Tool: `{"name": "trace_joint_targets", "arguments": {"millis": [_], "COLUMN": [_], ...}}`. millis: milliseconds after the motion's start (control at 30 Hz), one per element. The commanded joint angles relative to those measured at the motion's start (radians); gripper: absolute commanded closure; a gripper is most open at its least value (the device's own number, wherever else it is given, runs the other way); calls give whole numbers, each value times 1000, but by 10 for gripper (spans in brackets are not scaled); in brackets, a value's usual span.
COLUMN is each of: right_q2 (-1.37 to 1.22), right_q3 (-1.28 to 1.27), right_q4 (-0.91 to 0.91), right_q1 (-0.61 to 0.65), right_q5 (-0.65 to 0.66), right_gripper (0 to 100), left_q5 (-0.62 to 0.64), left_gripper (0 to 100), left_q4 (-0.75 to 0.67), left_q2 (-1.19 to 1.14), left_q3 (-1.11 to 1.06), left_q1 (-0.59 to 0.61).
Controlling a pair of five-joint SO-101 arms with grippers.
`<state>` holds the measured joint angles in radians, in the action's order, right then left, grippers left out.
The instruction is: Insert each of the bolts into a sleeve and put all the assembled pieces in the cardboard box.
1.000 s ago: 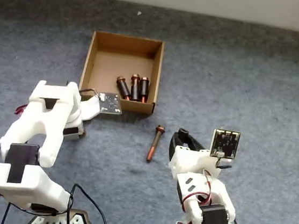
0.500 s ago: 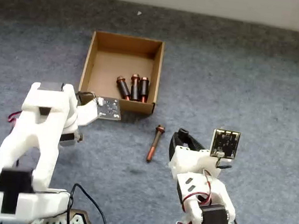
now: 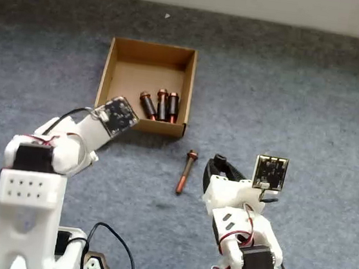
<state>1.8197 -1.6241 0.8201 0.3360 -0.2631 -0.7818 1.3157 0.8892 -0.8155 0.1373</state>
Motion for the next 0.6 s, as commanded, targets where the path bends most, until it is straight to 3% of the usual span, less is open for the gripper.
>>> {"name": "trace_joint_targets", "arguments": {"millis": [0,300,567], "right_q2": [16,16,16], "right_q3": [7,7,7], "right_q4": [-25,-25,-25], "right_q1": [-12,-12,-12], "right_q5": [11,11,11], "right_gripper": [994,994,994], "left_q5": [199,537,703], "left_gripper": [995,995,995], "left_q4": [3,-51,-166], "left_q2": [186,458,638], "left_q3": [5,-28,-179], "left_q1": [-15,-13,-13]}}
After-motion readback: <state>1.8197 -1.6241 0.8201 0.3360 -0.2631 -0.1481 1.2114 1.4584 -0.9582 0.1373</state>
